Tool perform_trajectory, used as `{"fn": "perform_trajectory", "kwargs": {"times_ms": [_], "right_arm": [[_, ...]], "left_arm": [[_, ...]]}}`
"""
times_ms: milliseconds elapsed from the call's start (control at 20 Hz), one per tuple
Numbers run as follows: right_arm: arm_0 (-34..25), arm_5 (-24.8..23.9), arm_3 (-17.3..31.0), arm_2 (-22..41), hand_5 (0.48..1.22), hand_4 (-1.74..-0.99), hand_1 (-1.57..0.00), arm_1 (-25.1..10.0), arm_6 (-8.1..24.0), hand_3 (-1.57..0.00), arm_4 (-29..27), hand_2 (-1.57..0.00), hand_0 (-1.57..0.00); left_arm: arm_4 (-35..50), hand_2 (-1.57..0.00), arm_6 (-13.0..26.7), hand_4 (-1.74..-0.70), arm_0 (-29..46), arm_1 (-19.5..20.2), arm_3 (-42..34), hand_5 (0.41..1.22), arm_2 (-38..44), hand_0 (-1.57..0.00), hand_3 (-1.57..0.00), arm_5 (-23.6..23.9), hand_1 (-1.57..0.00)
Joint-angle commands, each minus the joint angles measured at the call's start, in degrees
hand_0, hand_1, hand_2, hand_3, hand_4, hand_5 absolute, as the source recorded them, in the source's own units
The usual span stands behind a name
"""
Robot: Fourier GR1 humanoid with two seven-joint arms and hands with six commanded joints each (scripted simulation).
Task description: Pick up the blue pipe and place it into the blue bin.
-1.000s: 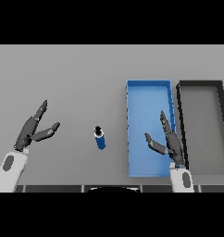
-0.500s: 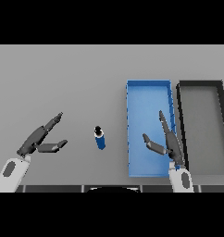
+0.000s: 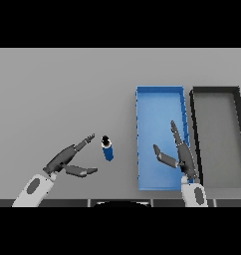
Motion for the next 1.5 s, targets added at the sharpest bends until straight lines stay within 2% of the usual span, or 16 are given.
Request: {"fn": "perform_trajectory", "kwargs": {"times_ms": [0, 100, 200, 350, 550, 750, 850, 900, 950, 1000, 1050, 1150, 1250, 1350, 1400, 1450], "right_arm": [[-0.1, -0.1, 0.8, 0.3, 0.621, -1.228, 0.00, 0.5, 0.7, 0.00, 0.2, 0.00, 0.00], [0.6, -0.3, 0.0, 0.6, 0.623, -1.231, 0.00, 0.5, -0.4, 0.00, 0.8, 0.00, 0.00], [0.5, -0.1, -0.8, 0.1, 0.621, -1.229, 0.00, 0.0, 0.3, 0.00, 0.2, 0.00, 0.00], [0.7, -0.1, -1.3, -0.2, 0.610, -1.212, 0.00, -0.4, 0.5, 0.00, 0.1, 0.00, 0.00], [0.7, -0.3, -0.6, -0.6, 0.605, -1.201, 0.00, -0.2, 1.0, 0.00, 0.0, 0.00, 0.00], [1.6, 0.4, -0.5, -0.7, 0.606, -1.206, 0.00, -0.4, -0.2, 0.00, -0.7, 0.00, 0.00], [1.4, 0.2, -0.2, -0.8, 0.603, -1.196, 0.00, -0.7, -0.3, 0.00, -0.5, 0.00, 0.00], [0.4, 0.0, 0.2, -1.2, 0.605, -1.196, 0.00, -0.6, 0.3, 0.00, -0.8, 0.00, 0.00], [0.9, 0.2, -0.1, -0.7, 0.605, -1.198, 0.00, -0.2, 0.3, 0.00, -0.7, 0.00, 0.00], [1.6, 0.6, -0.5, -0.9, 0.605, -1.199, 0.00, -0.4, -0.6, 0.00, -1.3, 0.00, 0.00], [1.4, 0.6, -0.6, -0.8, 0.604, -1.196, 0.00, -0.4, -0.3, 0.00, -1.2, 0.00, 0.00], [1.2, 0.5, -0.6, -0.9, 0.604, -1.195, 0.00, -0.4, 0.2, 0.00, -1.3, 0.00, 0.00], [0.5, 0.2, -0.9, -1.1, 0.604, -1.198, 0.00, -0.3, 0.8, 0.00, -1.3, 0.00, 0.00], [1.1, 0.4, -1.2, -0.8, 0.602, -1.191, 0.00, -0.4, 0.5, 0.00, -1.2, 0.00, 0.00], [0.0, 0.4, -0.8, -1.5, 0.600, -1.190, 0.00, -0.6, 1.6, 0.00, -1.8, 0.00, 0.00], [0.5, 0.5, -0.4, -0.9, 0.602, -1.192, 0.00, -0.1, 0.9, 0.00, -1.5, 0.00, 0.00]], "left_arm": [[-0.8, 0.00, 0.3, -1.19, -0.5, -1.5, 0.4, 0.463, -1.0, 0.00, 0.00, 0.4, 0.00], [-1.3, 0.00, -0.4, -1.20, -0.9, -3.1, 2.2, 0.467, -1.7, 0.00, 0.00, 0.2, 0.00], [-1.7, 0.00, 1.5, -1.20, -3.0, -6.3, 5.6, 0.467, -2.6, 0.00, 0.00, 0.3, 0.00], [-1.3, 0.00, 1.4, -1.19, -5.4, -9.7, 9.2, 0.469, -2.8, 0.00, 0.00, -0.2, 0.00], [-5.3, 0.00, 0.5, -1.13, -8.4, -12.7, 13.3, 0.462, -4.9, 0.00, 0.00, 0.7, 0.00], [-3.1, 0.00, -1.6, -1.21, -9.8, -16.9, 16.3, 0.533, -4.6, 0.00, 0.00, -0.1, 0.00], [-2.0, -0.11, -1.8, -1.27, -10.9, -18.0, 17.4, 0.585, -3.5, 0.00, -0.04, 0.0, -0.04], [-1.9, -0.22, -1.8, -1.29, -11.0, -18.5, 18.0, 0.617, -3.4, -0.03, -0.12, 0.3, -0.14], [-1.8, -0.36, -1.2, -1.32, -11.3, -19.4, 18.1, 0.651, -3.4, -0.10, -0.22, 1.0, -0.26], [-0.4, -0.54, -1.6, -1.34, -10.4, -19.8, 17.5, 0.765, -3.0, -0.29, -0.49, 0.7, -0.46], [0.0, -0.73, -0.9, -1.42, -10.4, -20.5, 17.8, 0.856, -3.0, -0.50, -0.70, 0.9, -0.68], [-1.9, -1.03, -0.1, -1.53, -10.4, -21.0, 17.7, 0.988, -4.2, -0.89, -1.01, 1.4, -1.00], [-2.5, -1.23, -3.7, -1.60, -10.2, -20.8, 18.3, 1.072, -5.3, -1.13, -1.17, 1.0, -1.20], [-3.5, -1.35, -8.3, -1.65, -9.3, -20.6, 18.4, 1.125, -6.2, -1.29, -1.27, 2.1, -1.34], [-3.6, -1.40, -8.1, -1.67, -9.7, -21.0, 18.8, 1.144, -6.2, -1.35, -1.32, 2.7, -1.38], [-3.6, -1.43, -7.4, -1.68, -10.3, -21.3, 18.7, 1.160, -6.1, -1.39, -1.35, 3.1, -1.42]]}}
